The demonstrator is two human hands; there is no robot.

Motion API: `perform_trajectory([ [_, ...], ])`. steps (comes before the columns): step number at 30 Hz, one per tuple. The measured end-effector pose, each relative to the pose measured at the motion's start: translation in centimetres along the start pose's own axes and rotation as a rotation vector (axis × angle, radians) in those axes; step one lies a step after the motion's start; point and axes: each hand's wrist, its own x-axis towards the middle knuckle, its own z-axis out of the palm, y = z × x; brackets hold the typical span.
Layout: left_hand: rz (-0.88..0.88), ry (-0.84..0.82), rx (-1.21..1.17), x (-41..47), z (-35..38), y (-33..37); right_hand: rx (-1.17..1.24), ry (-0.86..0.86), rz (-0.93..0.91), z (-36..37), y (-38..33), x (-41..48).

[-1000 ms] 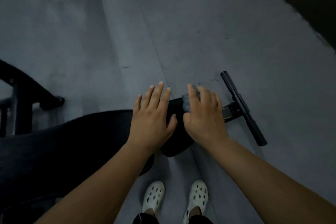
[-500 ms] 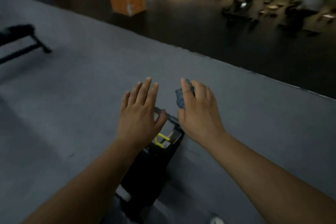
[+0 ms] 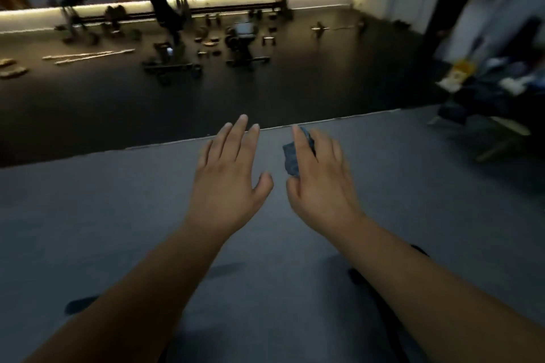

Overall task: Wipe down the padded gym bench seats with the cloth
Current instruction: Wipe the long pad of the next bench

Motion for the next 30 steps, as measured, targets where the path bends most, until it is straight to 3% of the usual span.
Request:
perform_trajectory([
  [6,0.222,-0.052,-0.088,9.5,7.7,14.3,-0.123,0.06,0.215,-5.3,16.9,-1.0],
  [13,0.467,-0.2,-0.188,14.0,16.8,28.3,-0.237,0.099,0.482,-8.5,30.1,-5.8],
  [24,0.87,-0.398,-0.335,18.2,27.9,37.9,-0.44,0.12,0.925,-8.0,38.2,-11.7],
  [30,1.232,-0.464,-0.432,20.4,31.8,42.2,-0.554,0.24,1.217,-6.0,38.0,-12.1],
])
